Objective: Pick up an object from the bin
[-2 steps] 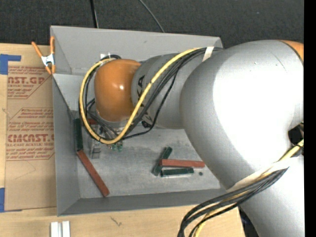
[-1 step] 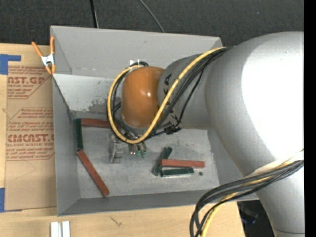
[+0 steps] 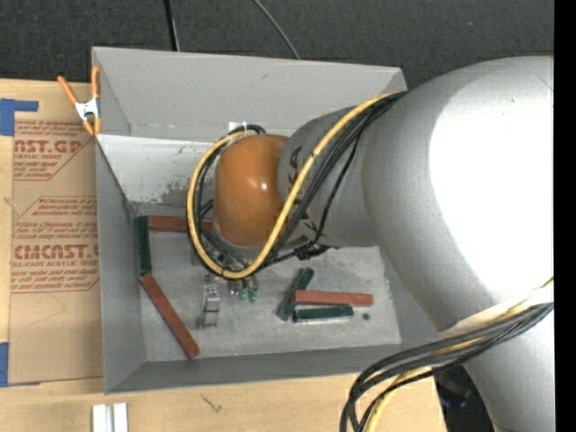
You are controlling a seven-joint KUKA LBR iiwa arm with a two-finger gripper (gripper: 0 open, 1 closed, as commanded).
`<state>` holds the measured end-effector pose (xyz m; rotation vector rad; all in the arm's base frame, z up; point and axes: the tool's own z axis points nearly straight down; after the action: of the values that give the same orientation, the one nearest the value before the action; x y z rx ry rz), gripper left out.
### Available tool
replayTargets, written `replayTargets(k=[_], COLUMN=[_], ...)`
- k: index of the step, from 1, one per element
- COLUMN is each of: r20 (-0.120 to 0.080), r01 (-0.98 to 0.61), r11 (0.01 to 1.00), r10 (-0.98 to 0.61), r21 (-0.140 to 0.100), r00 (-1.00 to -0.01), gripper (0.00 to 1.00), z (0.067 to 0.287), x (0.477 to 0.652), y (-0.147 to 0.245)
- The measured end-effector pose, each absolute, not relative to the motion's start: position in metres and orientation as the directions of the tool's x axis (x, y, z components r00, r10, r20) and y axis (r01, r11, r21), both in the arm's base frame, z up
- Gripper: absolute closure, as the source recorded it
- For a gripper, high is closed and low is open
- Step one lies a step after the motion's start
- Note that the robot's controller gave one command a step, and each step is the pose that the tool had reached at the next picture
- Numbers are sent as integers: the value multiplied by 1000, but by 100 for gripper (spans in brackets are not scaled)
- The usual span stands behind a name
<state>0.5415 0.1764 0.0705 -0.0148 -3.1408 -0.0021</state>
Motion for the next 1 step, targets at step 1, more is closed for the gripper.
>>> replayTargets(k=[1], r20=[1], r01=[16], r11=[1000], r10=[16], r21=[2], r00=[-1000], gripper=[0], z=[71], x=[534], y=[195])
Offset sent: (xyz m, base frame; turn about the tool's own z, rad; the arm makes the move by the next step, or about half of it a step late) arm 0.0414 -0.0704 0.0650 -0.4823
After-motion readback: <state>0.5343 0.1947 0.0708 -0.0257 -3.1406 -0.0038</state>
